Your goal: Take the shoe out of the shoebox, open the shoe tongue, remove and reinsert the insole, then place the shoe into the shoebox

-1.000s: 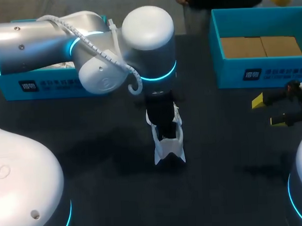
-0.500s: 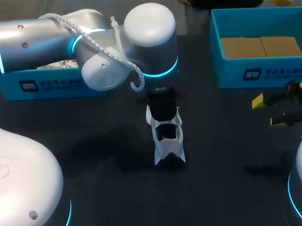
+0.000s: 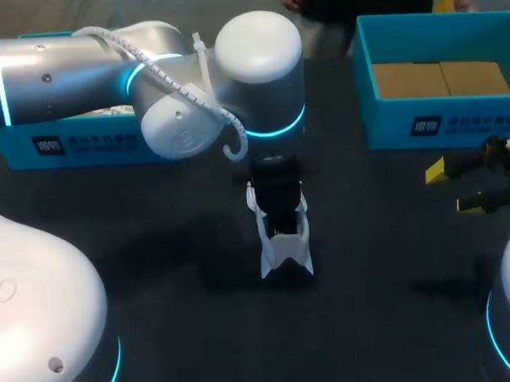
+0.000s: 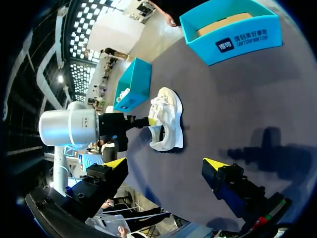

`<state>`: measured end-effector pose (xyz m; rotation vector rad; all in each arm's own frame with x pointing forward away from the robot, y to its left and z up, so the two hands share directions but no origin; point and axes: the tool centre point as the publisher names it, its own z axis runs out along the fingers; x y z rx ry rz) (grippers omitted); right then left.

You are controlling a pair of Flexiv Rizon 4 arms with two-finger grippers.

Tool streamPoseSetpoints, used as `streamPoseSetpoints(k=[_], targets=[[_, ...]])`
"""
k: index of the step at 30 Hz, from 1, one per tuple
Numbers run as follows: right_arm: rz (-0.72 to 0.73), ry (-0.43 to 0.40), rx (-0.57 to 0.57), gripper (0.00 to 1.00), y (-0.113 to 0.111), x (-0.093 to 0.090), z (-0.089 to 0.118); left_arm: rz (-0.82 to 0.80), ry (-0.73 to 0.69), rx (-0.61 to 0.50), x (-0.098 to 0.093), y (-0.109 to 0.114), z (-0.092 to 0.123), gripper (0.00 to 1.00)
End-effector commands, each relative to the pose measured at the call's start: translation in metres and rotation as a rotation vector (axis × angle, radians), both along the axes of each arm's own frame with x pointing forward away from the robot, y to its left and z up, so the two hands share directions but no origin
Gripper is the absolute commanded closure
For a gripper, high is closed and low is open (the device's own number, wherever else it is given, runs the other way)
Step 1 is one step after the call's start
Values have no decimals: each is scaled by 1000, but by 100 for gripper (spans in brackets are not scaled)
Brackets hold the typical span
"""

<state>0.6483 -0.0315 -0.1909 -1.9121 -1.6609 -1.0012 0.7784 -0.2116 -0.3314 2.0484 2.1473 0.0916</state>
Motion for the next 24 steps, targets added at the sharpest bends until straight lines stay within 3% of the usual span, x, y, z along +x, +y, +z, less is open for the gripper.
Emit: streamPoseSetpoints(k=[1, 9, 14, 24], targets=[[-123, -107, -9, 0, -1, -12, 3, 15, 4, 8, -2, 4, -1, 69], [-123, -107, -9, 0, -1, -12, 3, 200, 15, -33, 4, 13, 30, 72], [-123, -107, -9, 0, -1, -12, 3, 340, -9, -52, 1, 17, 43, 60], [-123, -107, -9, 0, -1, -12, 3, 638, 11, -119, -15, 34, 63, 54]])
